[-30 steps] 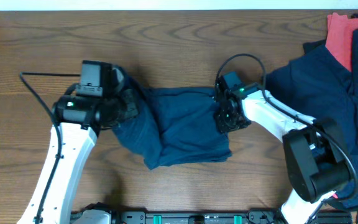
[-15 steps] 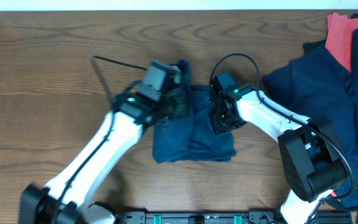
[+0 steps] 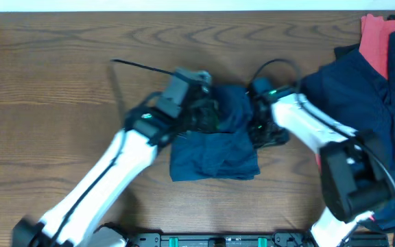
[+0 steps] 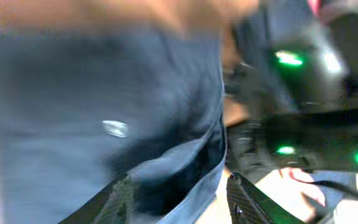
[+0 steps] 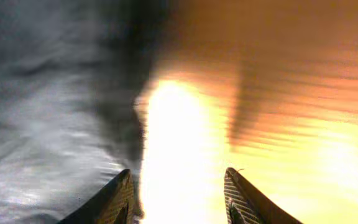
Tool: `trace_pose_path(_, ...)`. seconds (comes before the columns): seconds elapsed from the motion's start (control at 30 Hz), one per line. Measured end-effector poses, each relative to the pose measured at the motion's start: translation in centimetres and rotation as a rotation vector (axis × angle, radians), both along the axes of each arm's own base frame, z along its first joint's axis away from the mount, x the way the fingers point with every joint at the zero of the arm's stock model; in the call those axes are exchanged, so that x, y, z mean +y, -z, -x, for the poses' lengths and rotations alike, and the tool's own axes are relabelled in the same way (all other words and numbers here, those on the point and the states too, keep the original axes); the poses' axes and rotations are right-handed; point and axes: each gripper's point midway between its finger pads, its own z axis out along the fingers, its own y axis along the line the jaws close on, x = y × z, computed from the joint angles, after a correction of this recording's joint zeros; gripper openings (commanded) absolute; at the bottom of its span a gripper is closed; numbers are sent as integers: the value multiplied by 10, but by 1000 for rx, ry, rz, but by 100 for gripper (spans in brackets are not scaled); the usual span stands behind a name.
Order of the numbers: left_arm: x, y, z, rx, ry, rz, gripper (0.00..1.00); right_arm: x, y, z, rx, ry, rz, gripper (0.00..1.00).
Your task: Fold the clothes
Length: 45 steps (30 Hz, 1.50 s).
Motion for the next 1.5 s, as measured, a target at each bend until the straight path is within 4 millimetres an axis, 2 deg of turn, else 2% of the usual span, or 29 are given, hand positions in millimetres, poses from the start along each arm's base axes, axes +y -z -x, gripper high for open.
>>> trace_pose_path(0.07, 22, -22, -9, -62, -66, -1, 50, -10, -33, -25, -118, 47, -27, 47)
trace_pose_path(0.1, 32, -29, -13, -84, -95, -5, 51, -10, -57, -39, -202, 54, -69, 46)
trace_pose_path(0.17, 45, -32, -17, -95, -132, -23, 51, -1, -95, -52, -318, 28, -152, 46)
trace_pose_path(0.27, 52, -12, -17, -33, -148, -71, 50, 24, -135, -48, -396, -68, -291, 45)
trace_pose_path(0.33, 52, 10, -17, 34, -147, -111, 49, 44, -139, -39, -382, -139, -367, 45)
trace_pose_path(0.43, 53, 47, -15, 142, -140, -176, 49, 71, -120, -20, -299, -216, -431, 43)
trace_pose_path(0.57, 56, 94, -4, 294, -127, -262, 49, 95, -63, 25, -82, -285, -459, 41)
trace_pose_path(0.7, 59, 134, 4, 413, -115, -330, 49, 95, -12, 70, 99, -302, -430, 40)
trace_pose_path(0.8, 61, 162, 10, 489, -104, -373, 50, 86, 14, 81, 144, -265, -386, 40)
trace_pose_path(0.87, 64, 179, 18, 551, -97, -402, 49, 80, 26, 81, 149, -209, -345, 42)
trace_pose_path(0.93, 65, 189, 29, 614, -86, -417, 50, 77, 26, 76, 128, -162, -322, 44)
trace_pose_path(1.03, 67, 191, 47, 706, -75, -419, 49, 75, 26, 59, 58, -103, -302, 53)
trace_pose_path(1.2, 73, 182, 82, 873, -101, -435, 54, 63, 23, -18, -245, -47, -240, 58)
trace_pose_path(1.27, 74, 177, 90, 909, -123, -438, 58, 53, 22, -35, -295, -26, -204, 59)
trace_pose_path(1.37, 74, 168, 86, 878, -150, -424, 65, 39, 16, -49, -318, -10, -151, 61)
trace_pose_path(1.43, 75, 156, 75, 795, -168, -412, 80, 35, 7, -54, -320, -15, -128, 62)
trace_pose_path(1.5, 76, 140, 53, 659, -193, -382, 84, 34, -5, -59, -322, -20, -113, 65)
